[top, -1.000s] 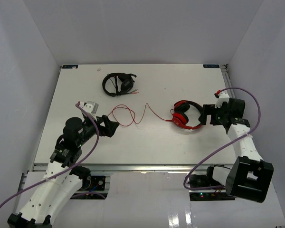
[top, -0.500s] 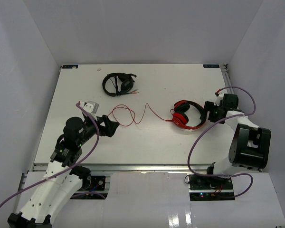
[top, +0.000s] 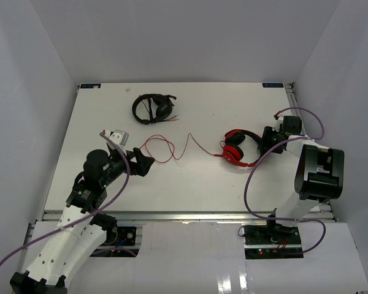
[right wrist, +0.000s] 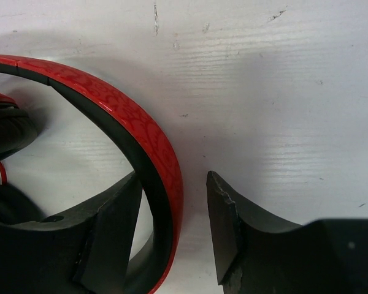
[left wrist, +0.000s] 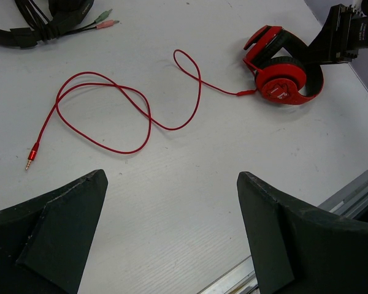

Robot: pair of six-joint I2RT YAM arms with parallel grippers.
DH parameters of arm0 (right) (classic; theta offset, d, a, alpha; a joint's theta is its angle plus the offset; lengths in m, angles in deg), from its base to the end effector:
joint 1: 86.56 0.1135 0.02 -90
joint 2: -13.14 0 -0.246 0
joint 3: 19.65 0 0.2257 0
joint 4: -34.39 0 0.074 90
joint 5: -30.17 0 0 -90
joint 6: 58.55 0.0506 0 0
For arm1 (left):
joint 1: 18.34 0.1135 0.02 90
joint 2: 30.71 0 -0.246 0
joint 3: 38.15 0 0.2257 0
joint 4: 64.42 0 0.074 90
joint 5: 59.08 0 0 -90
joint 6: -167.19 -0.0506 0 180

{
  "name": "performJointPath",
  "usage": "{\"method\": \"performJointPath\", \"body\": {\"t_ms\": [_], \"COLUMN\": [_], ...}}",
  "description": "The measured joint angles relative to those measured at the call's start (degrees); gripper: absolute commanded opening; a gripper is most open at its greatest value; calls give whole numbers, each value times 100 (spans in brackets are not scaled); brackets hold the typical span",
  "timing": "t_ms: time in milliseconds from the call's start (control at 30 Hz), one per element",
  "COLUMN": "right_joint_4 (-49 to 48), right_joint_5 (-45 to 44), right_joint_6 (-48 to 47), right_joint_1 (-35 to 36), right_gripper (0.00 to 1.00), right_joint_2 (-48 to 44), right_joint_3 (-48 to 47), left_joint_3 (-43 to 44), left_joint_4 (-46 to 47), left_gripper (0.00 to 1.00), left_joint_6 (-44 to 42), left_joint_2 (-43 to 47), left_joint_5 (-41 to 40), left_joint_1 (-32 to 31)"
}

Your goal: Wrap the headphones

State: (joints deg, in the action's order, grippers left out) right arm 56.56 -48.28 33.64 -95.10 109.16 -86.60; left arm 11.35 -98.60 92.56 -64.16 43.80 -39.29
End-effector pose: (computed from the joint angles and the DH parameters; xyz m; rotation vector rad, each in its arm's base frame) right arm 0.3184 -0.0376 0.1521 0.1422 2.4464 0.1996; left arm 0.1350 -0.0638 0.2731 0.2509 1.9142 -0.6411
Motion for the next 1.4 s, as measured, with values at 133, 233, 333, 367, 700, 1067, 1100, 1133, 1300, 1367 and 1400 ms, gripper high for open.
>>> {"method": "performJointPath", "body": {"t_ms": [133, 233, 333, 367, 700, 1067, 1100, 1133, 1300, 1367, 1400], "right_joint_4": [-116, -186, -202, -202, -172, 502, 538, 566, 951, 1096, 1167], "right_joint_5": [-12, -31, -42, -47, 0, 1026, 1196, 1379, 2378, 2694, 2796], "right_joint_6": [39, 45, 44, 43, -24, -868, -1029, -1237, -2407, -2734, -2853], "right_joint_1": [5, 5, 5, 5, 9, 9, 9, 11, 49, 91, 100], "right_gripper": [48, 47, 41, 38, 8, 8, 8, 8, 8, 8, 8], "right_joint_2": [-11, -51, -124, -157, -328, -2186, -2439, -2733, -4013, -4247, -4298], "right_joint_3": [74, 137, 212, 246, 458, 908, 948, 1014, 1216, 1213, 1206], "left_joint_3": [0, 0, -6, -13, -163, -260, -265, -273, -286, -284, -262], "left_joint_4": [6, 39, 89, 94, 298, 602, 612, 630, 704, 721, 717], "left_gripper": [98, 98, 98, 98, 97, 89, 88, 89, 89, 89, 89], "left_joint_6": [-8, -8, -8, -6, 109, 237, 231, 218, 78, -20, -88], "left_joint_2": [10, 29, 43, 52, 3, -294, -307, -319, -545, -720, -852], "left_joint_5": [8, 24, 43, 50, 370, 1767, 1874, 1956, 2000, 1913, 1805], "left_joint_1": [0, 0, 0, 0, 0, -85, -127, -185, -729, -1024, -1215]}}
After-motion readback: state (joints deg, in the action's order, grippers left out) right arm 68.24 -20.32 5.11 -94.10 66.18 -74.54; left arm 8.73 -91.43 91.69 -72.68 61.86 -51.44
